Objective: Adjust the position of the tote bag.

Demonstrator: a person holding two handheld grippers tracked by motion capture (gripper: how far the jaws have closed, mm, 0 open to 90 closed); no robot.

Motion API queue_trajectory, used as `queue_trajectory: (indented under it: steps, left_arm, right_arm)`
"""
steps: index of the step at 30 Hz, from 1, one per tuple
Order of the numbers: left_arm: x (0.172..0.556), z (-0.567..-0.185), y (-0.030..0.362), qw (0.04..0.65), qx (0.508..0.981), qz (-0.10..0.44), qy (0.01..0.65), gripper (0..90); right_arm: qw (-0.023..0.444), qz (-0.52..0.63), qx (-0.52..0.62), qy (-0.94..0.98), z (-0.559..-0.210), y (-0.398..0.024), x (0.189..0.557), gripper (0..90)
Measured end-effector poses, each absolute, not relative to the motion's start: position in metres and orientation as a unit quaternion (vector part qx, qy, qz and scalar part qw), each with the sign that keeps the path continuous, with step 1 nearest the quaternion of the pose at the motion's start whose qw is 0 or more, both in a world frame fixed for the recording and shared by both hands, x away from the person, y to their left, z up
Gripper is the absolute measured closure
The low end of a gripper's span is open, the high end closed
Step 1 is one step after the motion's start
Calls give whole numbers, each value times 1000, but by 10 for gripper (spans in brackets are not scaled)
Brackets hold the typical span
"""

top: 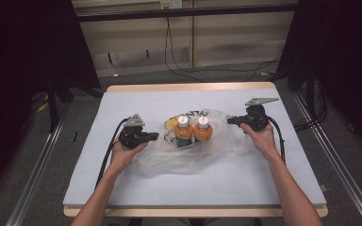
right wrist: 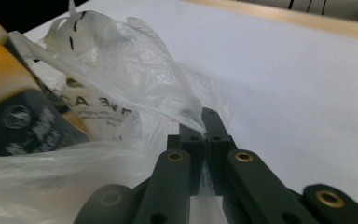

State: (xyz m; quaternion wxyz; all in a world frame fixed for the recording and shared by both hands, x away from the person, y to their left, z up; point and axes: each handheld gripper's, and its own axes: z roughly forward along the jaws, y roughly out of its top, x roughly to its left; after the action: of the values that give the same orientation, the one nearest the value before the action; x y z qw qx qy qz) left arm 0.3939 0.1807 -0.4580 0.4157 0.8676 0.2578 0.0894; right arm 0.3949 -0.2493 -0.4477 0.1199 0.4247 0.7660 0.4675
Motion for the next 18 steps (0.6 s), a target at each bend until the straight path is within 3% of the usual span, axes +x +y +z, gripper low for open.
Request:
queue_trajectory:
  steps: [10,18]
  left_arm:
    - [397,-475,180,363,890,101,258,900]
    - [399,-479,186,355,890,112,264,900]
  right_arm:
    - [101,421,429,793,-476,-242,397,872]
    - [106,385,425,813,-488,-239,396,863]
